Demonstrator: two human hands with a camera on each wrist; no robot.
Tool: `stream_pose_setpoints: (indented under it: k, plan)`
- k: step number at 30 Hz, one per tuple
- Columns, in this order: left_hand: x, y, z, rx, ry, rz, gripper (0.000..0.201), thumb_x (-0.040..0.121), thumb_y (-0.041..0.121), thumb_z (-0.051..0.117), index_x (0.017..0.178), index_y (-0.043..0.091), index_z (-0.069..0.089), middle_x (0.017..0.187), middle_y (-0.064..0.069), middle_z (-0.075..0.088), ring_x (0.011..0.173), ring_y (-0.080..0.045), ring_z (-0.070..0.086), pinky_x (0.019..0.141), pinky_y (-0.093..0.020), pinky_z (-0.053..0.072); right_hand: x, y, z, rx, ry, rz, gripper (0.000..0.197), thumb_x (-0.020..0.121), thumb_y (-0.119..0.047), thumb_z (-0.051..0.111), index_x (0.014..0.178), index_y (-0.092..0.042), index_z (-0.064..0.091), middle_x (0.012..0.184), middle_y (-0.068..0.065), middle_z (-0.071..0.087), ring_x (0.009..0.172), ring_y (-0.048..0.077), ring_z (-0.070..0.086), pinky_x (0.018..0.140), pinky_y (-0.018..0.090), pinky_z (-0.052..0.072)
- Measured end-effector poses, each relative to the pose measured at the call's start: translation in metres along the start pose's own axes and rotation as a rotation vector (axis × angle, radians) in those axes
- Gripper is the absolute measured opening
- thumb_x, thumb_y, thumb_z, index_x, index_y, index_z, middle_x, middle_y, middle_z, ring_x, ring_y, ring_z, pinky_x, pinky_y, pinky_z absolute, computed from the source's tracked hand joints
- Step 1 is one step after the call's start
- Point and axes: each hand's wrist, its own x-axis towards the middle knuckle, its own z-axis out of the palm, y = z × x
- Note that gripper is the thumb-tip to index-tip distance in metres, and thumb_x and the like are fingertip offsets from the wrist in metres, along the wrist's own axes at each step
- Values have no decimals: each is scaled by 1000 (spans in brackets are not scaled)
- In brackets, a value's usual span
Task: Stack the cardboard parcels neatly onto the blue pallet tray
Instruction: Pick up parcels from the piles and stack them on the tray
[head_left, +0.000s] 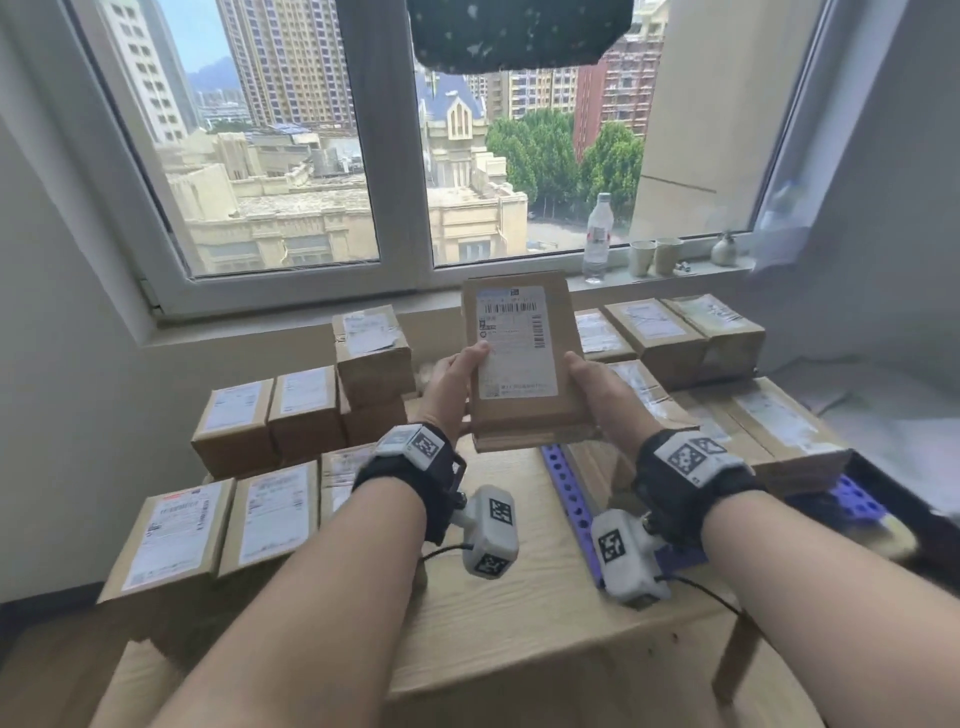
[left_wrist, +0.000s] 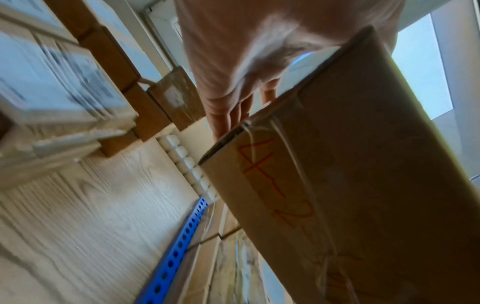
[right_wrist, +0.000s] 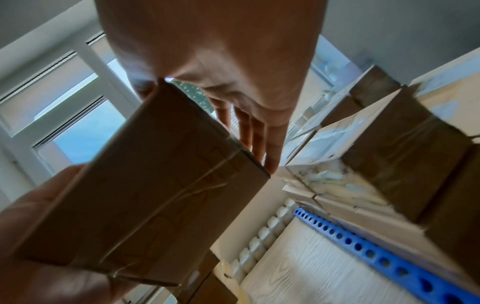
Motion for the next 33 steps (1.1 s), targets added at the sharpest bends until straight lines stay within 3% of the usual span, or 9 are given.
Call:
stream_pose_setpoints:
  k: [5, 10, 15, 18, 20, 23, 27, 29, 33]
  plan:
    - [3, -12, 93, -31, -67, -35, 24, 98, 40, 48, 104, 20, 59, 90, 0, 65, 75, -15, 64, 52, -24, 50, 12, 22, -86, 25, 95, 12, 98, 59, -82, 48, 131, -17, 53, 120, 3, 67, 110, 20, 64, 101, 45, 47]
    - [9, -17, 174, -15, -88, -32, 22, 99, 37, 46, 100, 20, 60, 85, 1, 65, 71, -11, 63, 49, -21, 49, 39, 44, -168, 100, 105, 106, 86, 55, -86, 57, 116, -26, 55, 109, 3, 71, 100, 24, 69, 92, 52, 53]
    - [29, -30, 237, -67, -49, -75, 21, 97, 42, 50, 97, 27, 65, 95, -2, 69, 89, -22, 67, 69, -33, 55, 56, 50, -229, 119, 85, 89, 88, 59, -78, 59, 124, -19, 52, 113, 6, 70, 100, 22, 69, 90, 47, 55]
    - [36, -39, 268, -76, -50, -112, 22, 96, 40, 52, 98, 23, 66, 98, -4, 71, 96, -26, 67, 86, -44, 55, 66, 60, -260, 98, 55, 87, 83, 71, -68, 60, 133, -15, 46, 120, 6, 64, 106, 19, 65, 93, 42, 54]
    - [36, -40, 287, -41, -54, -119, 21, 97, 40, 51, 95, 24, 65, 92, -2, 70, 87, -21, 67, 75, -37, 58, 75, 70, -278, 104, 43, 94, 79, 78, -62, 62, 137, -13, 41, 125, 7, 61, 108, 20, 64, 95, 43, 53]
    - [38, -41, 307, 33, -60, -137, 20, 99, 36, 50, 93, 20, 61, 83, -1, 66, 76, -16, 64, 59, -27, 53, 88, 82, -299, 113, 36, 120, 92, 71, -62, 66, 143, -13, 36, 131, 8, 57, 110, 22, 63, 96, 47, 52]
    - [49, -44, 311, 238, -19, -70, 35, 92, 50, 54, 99, 19, 68, 103, -2, 71, 103, -22, 65, 98, -37, 49, 102, 96, -312, 152, 15, 176, 87, 75, -55, 72, 142, -13, 36, 130, 9, 58, 108, 23, 64, 96, 47, 53]
    - [58, -48, 307, 368, 43, -14, 49, 86, 56, 53, 111, 18, 71, 112, 2, 72, 108, -18, 64, 102, -40, 46, 108, 107, -312, 154, 4, 212, 88, 74, -54, 74, 142, -12, 37, 129, 8, 58, 108, 24, 64, 96, 47, 52]
    - [74, -53, 297, 550, 127, 6, 49, 93, 37, 59, 137, 13, 57, 134, 0, 60, 122, -17, 56, 103, -31, 42, 131, 141, -310, 109, -35, 279, 116, 48, -73, 80, 139, -11, 44, 127, 7, 61, 106, 25, 67, 93, 46, 55]
